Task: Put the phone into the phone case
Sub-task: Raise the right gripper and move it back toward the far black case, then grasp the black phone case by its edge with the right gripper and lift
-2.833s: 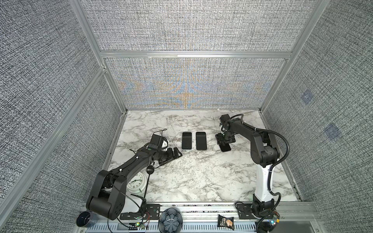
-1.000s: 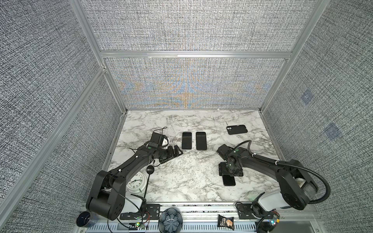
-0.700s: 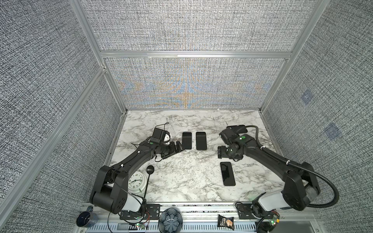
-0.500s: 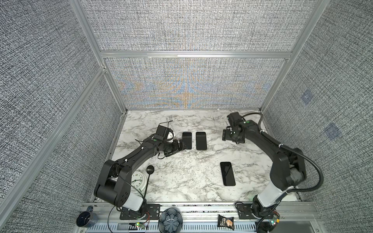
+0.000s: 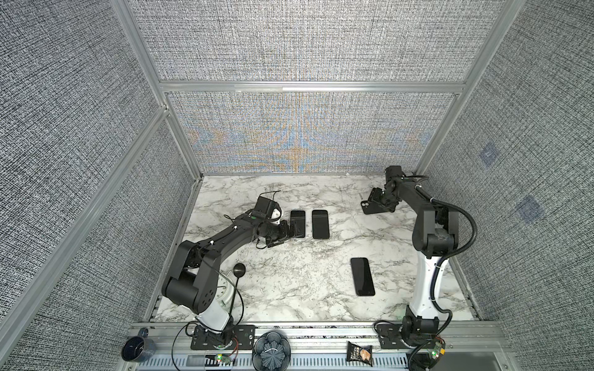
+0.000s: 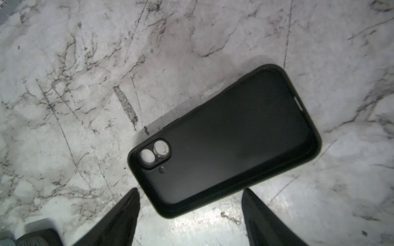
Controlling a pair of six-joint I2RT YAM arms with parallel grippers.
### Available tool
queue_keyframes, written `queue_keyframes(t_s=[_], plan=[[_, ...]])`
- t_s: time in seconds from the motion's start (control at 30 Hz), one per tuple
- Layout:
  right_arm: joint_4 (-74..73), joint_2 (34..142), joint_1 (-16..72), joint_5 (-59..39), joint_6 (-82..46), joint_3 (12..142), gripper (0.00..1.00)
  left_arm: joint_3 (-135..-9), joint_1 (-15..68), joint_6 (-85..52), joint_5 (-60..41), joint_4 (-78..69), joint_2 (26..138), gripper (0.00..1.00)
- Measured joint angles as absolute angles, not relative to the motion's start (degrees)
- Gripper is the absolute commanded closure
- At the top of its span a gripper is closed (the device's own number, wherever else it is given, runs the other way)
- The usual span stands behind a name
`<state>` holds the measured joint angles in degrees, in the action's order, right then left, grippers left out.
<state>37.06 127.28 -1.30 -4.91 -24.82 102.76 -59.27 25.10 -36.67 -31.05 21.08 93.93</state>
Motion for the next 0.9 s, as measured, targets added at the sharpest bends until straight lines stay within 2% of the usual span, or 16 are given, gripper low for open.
queue_keyframes(t_s=[0.33,0.9], plan=[[35.0,127.9,-1.7,-7.9,-26.2,99.9,0.22,-58.7,25.1,-36.7,-31.3,20.2,93.7,0.02],[30.1,115.4,2.7,-10.7,-29.2,81.2,0.18,-53.9,25.2,-37.6,-31.9,17.3,90.2,0.02]])
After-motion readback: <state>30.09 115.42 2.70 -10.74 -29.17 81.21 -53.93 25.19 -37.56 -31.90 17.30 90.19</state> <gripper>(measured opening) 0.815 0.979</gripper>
